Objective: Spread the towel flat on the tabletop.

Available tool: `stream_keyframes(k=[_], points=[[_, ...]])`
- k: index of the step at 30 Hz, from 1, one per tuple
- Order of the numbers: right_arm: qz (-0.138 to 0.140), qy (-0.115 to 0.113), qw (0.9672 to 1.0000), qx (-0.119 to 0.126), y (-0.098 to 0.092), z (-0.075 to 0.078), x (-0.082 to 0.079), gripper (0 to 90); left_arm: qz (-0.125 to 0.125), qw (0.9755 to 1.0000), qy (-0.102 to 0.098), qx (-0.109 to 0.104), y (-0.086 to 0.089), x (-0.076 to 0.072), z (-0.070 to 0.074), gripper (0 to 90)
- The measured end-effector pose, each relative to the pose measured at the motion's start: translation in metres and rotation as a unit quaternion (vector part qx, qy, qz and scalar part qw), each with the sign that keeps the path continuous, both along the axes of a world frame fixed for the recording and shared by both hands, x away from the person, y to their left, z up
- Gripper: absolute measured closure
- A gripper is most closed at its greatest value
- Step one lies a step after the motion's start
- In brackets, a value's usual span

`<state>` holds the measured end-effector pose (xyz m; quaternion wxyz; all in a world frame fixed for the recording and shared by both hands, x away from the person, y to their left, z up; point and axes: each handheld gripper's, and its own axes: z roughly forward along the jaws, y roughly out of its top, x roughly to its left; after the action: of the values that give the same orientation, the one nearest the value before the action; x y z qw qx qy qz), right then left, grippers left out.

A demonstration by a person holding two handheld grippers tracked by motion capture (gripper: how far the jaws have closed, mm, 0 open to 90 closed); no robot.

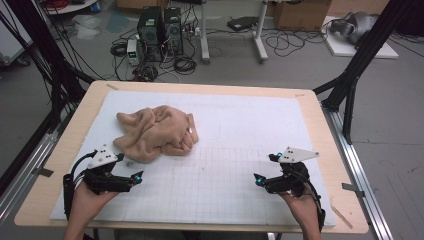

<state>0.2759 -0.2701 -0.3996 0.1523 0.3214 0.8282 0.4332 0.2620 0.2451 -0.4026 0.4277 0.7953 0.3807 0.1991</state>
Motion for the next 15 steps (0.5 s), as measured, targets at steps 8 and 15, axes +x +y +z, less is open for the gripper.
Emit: stream_keyframes(k=[8,15], points=[[0.002,0.0,1.0,-0.001,-0.0001,-0.0009,-0.0004,11.5,-0.001,1.0,0.005,-0.003,0.0009,0.0008,-0.0035,9.8],[0.0,-0.003,1.0,-0.001,0.0002,0.0025,-0.0021,11.5,-0.004,1.0,-0.003,0.001,0.0011,-0.0027,0.0008,9.8]])
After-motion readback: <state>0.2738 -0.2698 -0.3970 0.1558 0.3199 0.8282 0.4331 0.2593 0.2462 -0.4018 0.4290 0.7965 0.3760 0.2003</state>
